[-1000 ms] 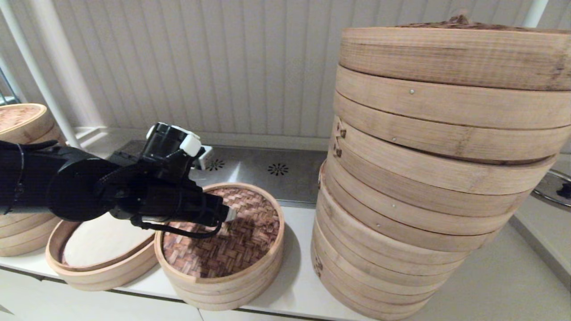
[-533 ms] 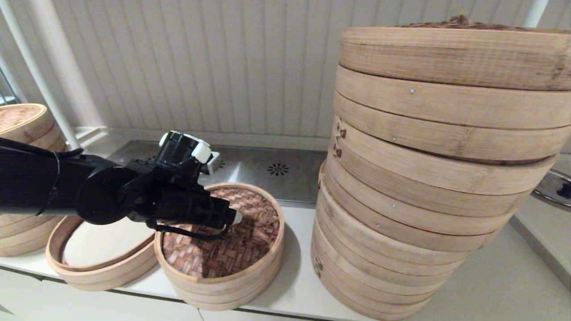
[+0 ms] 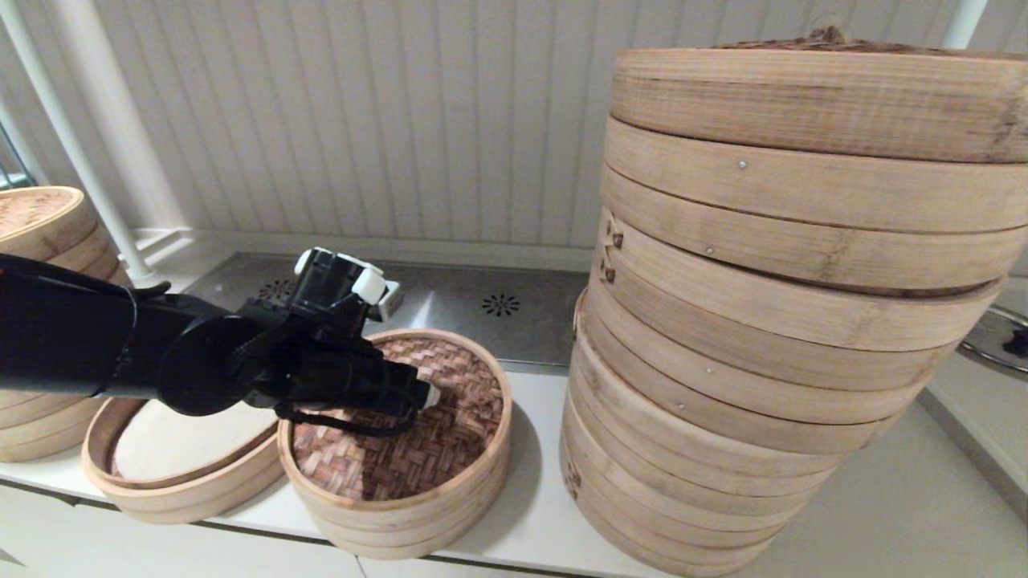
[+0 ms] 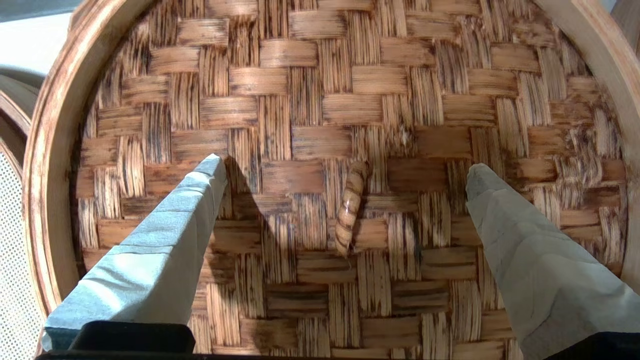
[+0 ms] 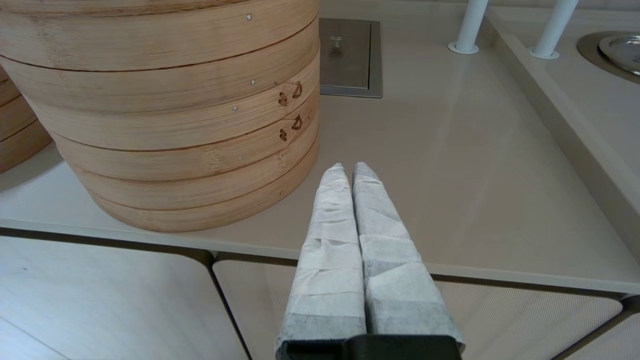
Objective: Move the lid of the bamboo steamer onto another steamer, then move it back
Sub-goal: Pick up the steamer
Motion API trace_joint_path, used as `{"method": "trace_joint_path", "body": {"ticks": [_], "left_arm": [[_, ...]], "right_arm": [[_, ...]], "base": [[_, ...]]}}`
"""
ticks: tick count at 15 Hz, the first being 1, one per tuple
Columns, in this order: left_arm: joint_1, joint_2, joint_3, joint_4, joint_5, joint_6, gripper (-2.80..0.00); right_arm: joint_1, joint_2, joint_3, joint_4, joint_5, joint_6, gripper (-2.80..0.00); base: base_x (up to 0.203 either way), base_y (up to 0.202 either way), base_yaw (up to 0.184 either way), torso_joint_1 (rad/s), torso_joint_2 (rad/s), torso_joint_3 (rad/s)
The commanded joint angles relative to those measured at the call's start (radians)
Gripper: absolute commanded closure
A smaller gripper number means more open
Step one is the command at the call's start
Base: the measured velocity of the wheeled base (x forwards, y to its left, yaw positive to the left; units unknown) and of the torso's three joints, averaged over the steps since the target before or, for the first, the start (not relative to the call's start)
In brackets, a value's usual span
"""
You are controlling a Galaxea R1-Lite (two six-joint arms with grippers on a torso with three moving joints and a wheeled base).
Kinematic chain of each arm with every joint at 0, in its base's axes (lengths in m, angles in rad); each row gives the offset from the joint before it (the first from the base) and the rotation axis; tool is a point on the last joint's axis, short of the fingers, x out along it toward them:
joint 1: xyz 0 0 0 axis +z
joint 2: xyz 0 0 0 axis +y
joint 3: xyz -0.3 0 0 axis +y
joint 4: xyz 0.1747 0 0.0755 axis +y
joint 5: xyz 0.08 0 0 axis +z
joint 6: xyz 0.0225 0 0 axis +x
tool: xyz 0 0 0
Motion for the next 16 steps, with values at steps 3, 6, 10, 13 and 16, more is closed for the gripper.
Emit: {"method": "trace_joint_path", "body": {"ticks": [3, 6, 10, 13, 16], "left_arm": [[0.000, -0.009, 0.003, 0.000, 0.000, -0.002, 0.00], [0.000, -0.019, 0.022, -0.005, 0.000, -0.002, 0.00], [0.000, -0.025, 0.027, -0.011, 0.001, -0.001, 0.00], [0.000, -0.022, 0.044, -0.038, 0.005, 0.005, 0.00], [0.001, -0.030, 0.027, -0.050, 0.002, 0.007, 0.00]], "right_arm": [[0.000, 0.000, 0.000, 0.000, 0.000, 0.000, 0.00], [0.000, 0.000, 0.000, 0.000, 0.000, 0.000, 0.00], [0.002, 0.000, 0.000, 0.000, 0.000, 0.000, 0.00], [0.000, 0.000, 0.000, 0.000, 0.000, 0.000, 0.00], [0.000, 0.000, 0.000, 0.000, 0.000, 0.000, 0.00]], "base": [[0.000, 0.000, 0.000, 0.000, 0.00, 0.000], [0.000, 0.000, 0.000, 0.000, 0.00, 0.000], [0.000, 0.000, 0.000, 0.000, 0.00, 0.000], [0.000, 0.000, 0.000, 0.000, 0.00, 0.000], [0.000, 0.000, 0.000, 0.000, 0.00, 0.000]]}}
